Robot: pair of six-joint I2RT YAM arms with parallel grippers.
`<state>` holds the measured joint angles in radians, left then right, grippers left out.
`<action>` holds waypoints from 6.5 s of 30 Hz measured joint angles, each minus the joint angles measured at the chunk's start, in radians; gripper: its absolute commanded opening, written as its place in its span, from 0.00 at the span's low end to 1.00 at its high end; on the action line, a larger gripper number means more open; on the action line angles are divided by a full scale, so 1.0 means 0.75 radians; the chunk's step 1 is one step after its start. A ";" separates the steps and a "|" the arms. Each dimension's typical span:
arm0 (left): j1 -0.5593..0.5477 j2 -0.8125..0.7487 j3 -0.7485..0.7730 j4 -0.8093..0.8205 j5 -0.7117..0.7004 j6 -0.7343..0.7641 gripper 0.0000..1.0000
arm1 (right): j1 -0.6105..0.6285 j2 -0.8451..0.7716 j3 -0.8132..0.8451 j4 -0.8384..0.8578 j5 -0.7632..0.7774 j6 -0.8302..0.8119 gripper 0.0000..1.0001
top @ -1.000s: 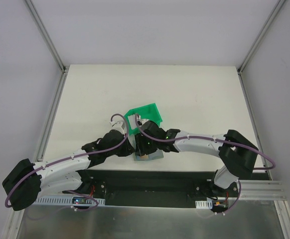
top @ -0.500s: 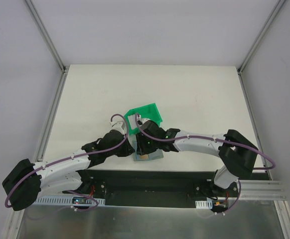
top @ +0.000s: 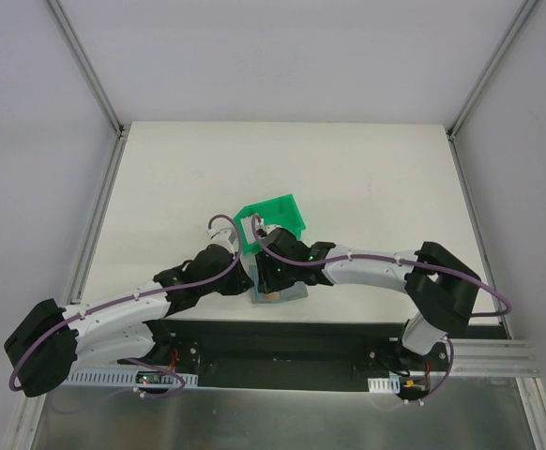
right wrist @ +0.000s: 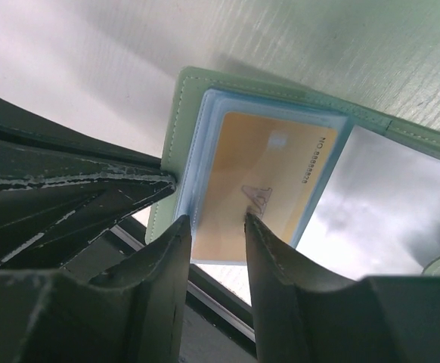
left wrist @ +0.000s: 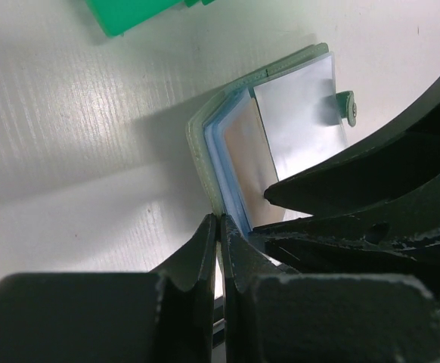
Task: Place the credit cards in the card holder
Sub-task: Turn over the card slot in the card holder.
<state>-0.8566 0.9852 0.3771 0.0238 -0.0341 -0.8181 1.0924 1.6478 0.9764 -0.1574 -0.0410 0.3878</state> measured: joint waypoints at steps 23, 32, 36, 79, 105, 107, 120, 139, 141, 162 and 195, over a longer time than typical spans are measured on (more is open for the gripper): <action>0.000 0.000 0.000 -0.001 0.000 0.001 0.00 | 0.007 -0.037 0.025 -0.122 0.142 -0.023 0.28; 0.000 0.000 0.000 -0.001 0.000 0.001 0.00 | 0.007 -0.075 0.032 -0.170 0.201 -0.037 0.26; 0.000 0.000 0.000 -0.001 0.000 0.001 0.00 | 0.007 -0.097 0.032 -0.202 0.232 -0.042 0.25; 0.000 0.003 -0.001 -0.002 -0.001 0.001 0.00 | 0.006 -0.004 0.130 -0.425 0.345 -0.065 0.41; 0.000 -0.008 -0.023 -0.021 -0.012 -0.001 0.00 | -0.056 0.084 0.041 -0.176 0.062 0.007 0.37; 0.000 -0.007 -0.026 -0.020 -0.016 -0.002 0.00 | -0.080 0.065 -0.009 -0.084 -0.003 0.023 0.37; 0.001 0.076 -0.106 0.042 -0.098 -0.051 0.00 | -0.159 0.043 -0.212 0.404 -0.390 0.142 0.37; 0.000 0.130 -0.113 0.133 -0.107 -0.111 0.00 | -0.146 -0.211 -0.203 0.234 -0.262 0.042 0.41; 0.000 0.130 -0.113 0.133 -0.107 -0.110 0.00 | -0.150 -0.263 -0.189 0.155 -0.180 0.028 0.41; 0.000 0.134 -0.113 0.137 -0.106 -0.107 0.00 | -0.155 -0.105 -0.180 -0.084 -0.032 0.056 0.40; 0.000 0.161 -0.107 0.163 -0.107 -0.114 0.00 | -0.155 -0.269 -0.189 0.240 -0.260 0.086 0.43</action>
<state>-0.8566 1.1057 0.2966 0.1463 -0.1146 -0.9039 0.9760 1.4460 0.8349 0.0223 -0.2363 0.4522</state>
